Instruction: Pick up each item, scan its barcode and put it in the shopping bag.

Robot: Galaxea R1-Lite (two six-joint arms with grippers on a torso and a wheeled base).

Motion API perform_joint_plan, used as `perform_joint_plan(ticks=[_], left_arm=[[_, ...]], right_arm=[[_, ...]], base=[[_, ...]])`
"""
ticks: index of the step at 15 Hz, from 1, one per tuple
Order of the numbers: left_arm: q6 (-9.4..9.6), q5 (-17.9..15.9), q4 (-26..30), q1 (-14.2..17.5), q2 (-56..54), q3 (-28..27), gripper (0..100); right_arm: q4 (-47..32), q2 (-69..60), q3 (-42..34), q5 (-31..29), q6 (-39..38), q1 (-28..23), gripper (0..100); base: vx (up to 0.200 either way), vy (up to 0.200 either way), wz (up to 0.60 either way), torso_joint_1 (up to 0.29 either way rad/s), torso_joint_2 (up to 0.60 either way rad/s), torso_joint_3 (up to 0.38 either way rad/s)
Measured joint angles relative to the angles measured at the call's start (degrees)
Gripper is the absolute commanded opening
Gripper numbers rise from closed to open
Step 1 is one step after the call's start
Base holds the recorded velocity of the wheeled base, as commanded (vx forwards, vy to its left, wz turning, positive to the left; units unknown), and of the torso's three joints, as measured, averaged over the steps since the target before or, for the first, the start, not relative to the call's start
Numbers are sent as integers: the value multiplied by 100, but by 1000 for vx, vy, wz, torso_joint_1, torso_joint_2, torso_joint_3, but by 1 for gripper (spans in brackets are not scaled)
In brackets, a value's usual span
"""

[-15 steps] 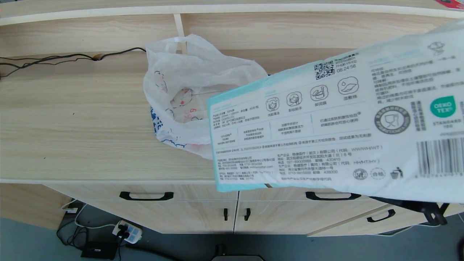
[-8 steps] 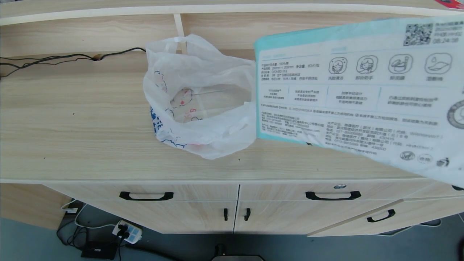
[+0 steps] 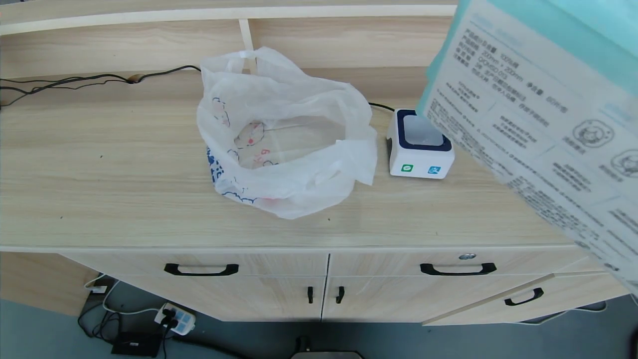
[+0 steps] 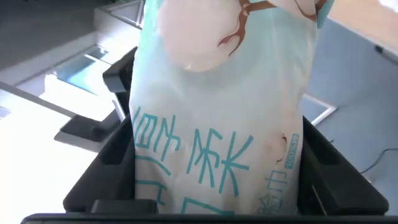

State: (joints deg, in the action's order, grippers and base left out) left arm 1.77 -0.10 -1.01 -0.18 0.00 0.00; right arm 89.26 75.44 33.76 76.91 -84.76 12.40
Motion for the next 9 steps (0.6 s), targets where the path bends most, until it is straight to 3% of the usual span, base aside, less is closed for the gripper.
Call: perform_joint_plan(ticks=[2, 6, 9], left_arm=[[0, 0, 0, 0, 0, 0, 100], [0, 0, -2, 0, 0, 0, 100], [9, 0, 0, 0, 0, 0, 100]], right_arm=[[-6, -44, -399, 5, 1612, -210, 0], [-9, -44, -647, -2, 2625, -962, 0], [-11, 67, -523, -9, 3367, -1841, 0]], base=[[0, 0, 0, 0, 0, 0], [0, 0, 0, 0, 0, 0], [0, 0, 0, 0, 0, 0]])
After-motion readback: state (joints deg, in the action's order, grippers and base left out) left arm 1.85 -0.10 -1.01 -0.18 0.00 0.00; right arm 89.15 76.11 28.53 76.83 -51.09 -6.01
